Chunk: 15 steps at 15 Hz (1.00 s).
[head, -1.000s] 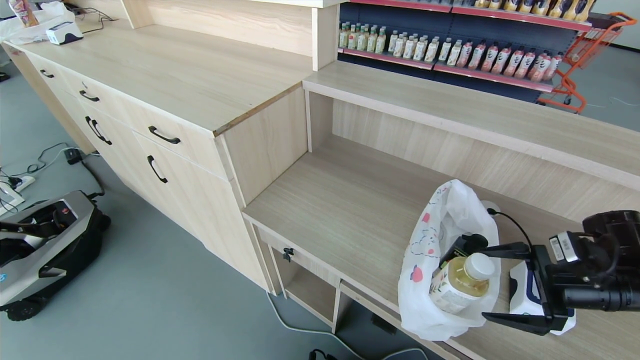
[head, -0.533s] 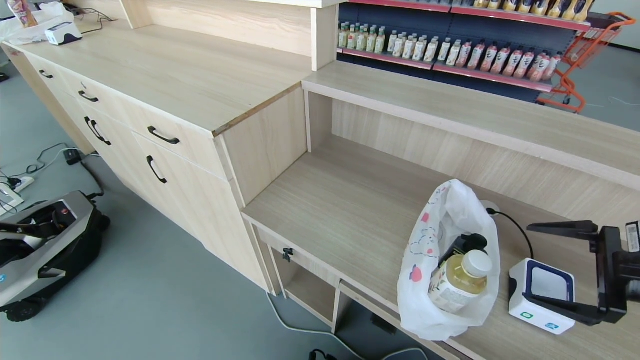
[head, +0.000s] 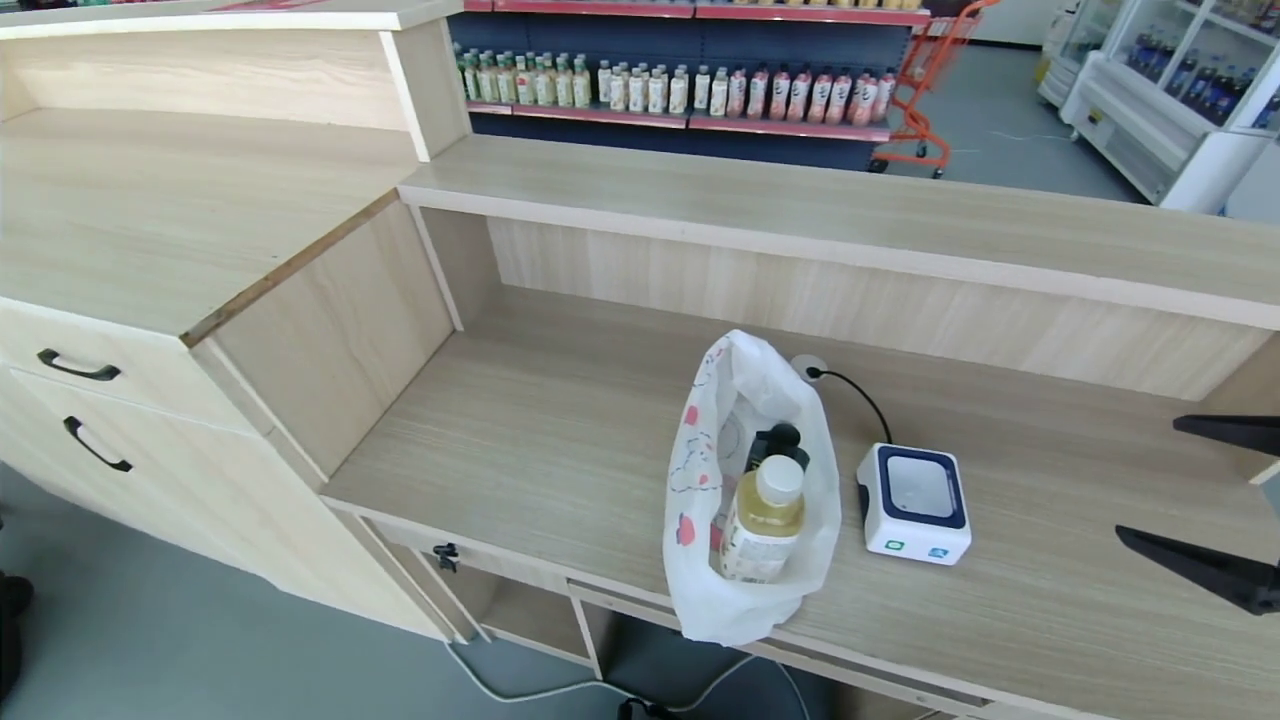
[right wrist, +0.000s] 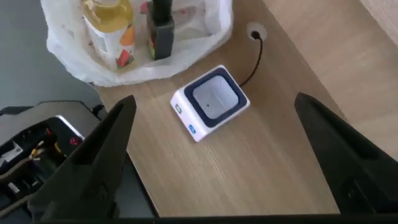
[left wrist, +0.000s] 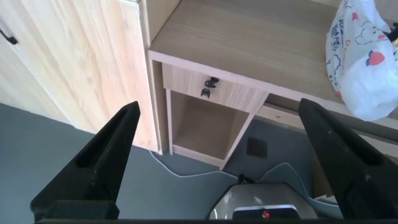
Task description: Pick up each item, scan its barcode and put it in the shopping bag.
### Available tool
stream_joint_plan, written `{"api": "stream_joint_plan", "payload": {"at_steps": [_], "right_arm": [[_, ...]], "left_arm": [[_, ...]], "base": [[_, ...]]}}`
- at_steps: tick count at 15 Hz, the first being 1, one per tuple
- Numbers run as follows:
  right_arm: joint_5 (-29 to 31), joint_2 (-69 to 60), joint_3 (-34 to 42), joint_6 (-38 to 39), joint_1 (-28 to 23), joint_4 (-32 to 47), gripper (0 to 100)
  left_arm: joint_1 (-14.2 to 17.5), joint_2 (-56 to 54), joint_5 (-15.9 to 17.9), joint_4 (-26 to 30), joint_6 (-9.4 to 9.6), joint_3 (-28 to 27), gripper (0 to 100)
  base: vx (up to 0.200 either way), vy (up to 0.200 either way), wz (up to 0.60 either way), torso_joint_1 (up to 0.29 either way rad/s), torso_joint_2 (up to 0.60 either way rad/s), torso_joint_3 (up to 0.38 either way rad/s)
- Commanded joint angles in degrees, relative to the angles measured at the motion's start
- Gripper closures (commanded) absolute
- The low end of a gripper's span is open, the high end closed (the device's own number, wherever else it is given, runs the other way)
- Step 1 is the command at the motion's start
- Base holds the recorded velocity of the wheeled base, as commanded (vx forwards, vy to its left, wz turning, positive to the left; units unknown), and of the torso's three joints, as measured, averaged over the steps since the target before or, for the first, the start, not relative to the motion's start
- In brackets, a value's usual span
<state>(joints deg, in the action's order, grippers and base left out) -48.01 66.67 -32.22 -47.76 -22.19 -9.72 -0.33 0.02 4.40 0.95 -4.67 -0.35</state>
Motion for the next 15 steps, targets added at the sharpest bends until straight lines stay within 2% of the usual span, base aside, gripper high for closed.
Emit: {"api": "stream_joint_plan", "payload": {"at_steps": [1, 4, 6, 8, 11, 13, 15], "right_arm": [[2.65, -1.72, -0.04, 2.41, -0.40, -0.74, 0], [2.83, -1.46, 0.05, 9.79, -2.25, -1.45, 0], [6.17, -1.89, 0.58, 14.28, -5.32, -2.50, 0], [10.13, -3.21, 1.55, 15.59, -5.94, -3.56, 0], [11.27, -4.00, 3.39, 15.51, -7.26, -7.60, 0], [11.53, -4.00, 3.39, 15.86, -7.17, -8.48, 0], [11.62, -4.18, 3.57, 19.20, -6.90, -8.65, 0]], "left_arm": [[-0.02, -0.02, -0.01, 0.02, 0.01, 0.00, 0], [-0.02, -0.02, -0.01, 0.02, 0.01, 0.00, 0], [-0.02, -0.02, -0.01, 0.02, 0.01, 0.00, 0], [-0.02, -0.02, 0.08, 0.02, 0.01, 0.00, 0], [-0.02, -0.02, -0.01, 0.02, 0.01, 0.00, 0], [-0.02, -0.02, -0.01, 0.02, 0.01, 0.00, 0], [-0.02, -0.02, -0.01, 0.02, -0.08, 0.00, 0]], "base": [[0.000, 0.000, -0.60, -0.173, 0.31, 0.139], [0.000, 0.000, 0.00, -0.097, 0.18, 0.079], [0.000, 0.000, 0.00, 0.000, 0.00, 0.000], [0.000, 0.000, 0.00, 0.000, 0.00, 0.000], [0.000, 0.000, 0.00, 0.000, 0.00, 0.000], [0.000, 0.000, -0.60, 0.002, 0.00, 0.002], [0.000, 0.000, 0.00, 0.000, 0.00, 0.000]]}}
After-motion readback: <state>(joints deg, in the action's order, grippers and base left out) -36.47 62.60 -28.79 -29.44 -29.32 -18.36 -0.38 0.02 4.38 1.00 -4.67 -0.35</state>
